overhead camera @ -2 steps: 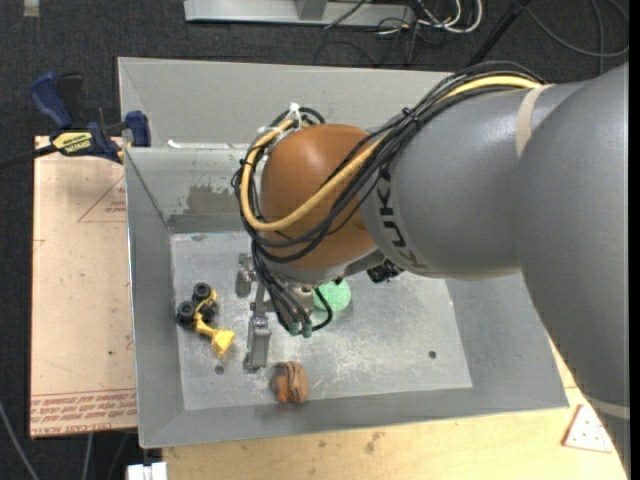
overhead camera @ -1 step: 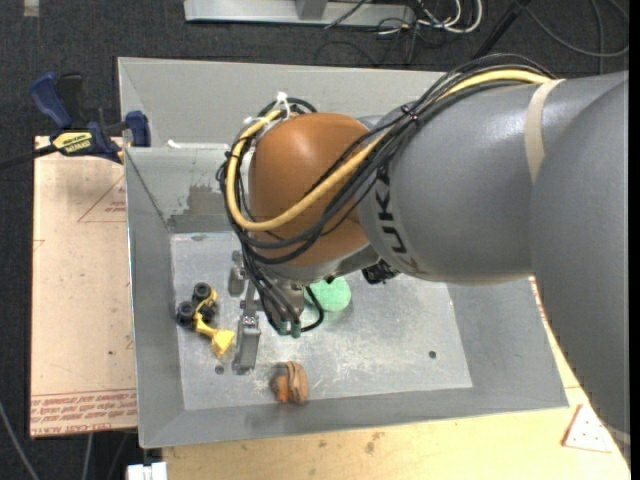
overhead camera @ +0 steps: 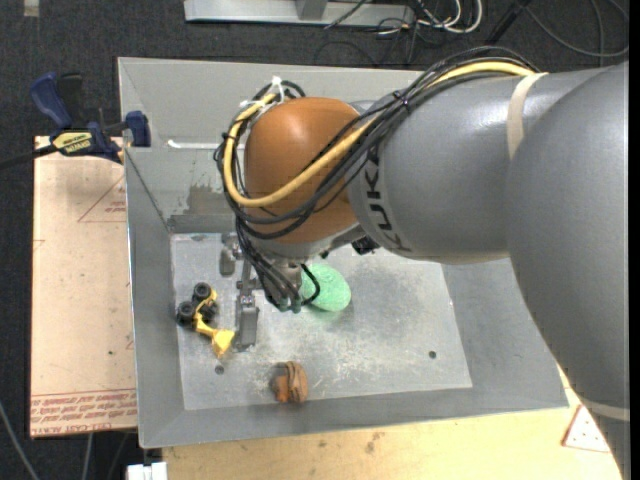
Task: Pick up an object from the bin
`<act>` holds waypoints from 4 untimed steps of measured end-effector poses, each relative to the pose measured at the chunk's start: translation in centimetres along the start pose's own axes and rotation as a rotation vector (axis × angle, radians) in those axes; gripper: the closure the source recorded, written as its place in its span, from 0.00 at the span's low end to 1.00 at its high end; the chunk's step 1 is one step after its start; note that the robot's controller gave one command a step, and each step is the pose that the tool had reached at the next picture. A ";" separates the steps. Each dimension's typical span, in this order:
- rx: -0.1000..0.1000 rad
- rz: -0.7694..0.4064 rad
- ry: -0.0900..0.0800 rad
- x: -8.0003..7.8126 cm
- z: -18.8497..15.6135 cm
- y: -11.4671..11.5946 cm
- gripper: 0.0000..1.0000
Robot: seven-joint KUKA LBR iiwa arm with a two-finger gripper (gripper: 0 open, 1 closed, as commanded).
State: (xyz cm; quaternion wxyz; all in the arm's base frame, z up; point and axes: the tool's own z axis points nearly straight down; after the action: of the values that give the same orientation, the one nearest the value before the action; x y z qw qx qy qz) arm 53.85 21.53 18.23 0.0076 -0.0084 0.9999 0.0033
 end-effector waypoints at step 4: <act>0.005 0.086 0.012 -2.5 10.9 1.1 0.00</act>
Offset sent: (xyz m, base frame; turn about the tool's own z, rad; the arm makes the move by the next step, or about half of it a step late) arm 0.0272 0.0126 -0.0789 -0.1448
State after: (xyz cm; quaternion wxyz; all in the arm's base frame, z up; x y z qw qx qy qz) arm 56.51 22.77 7.39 0.0017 0.0344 0.9994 0.0012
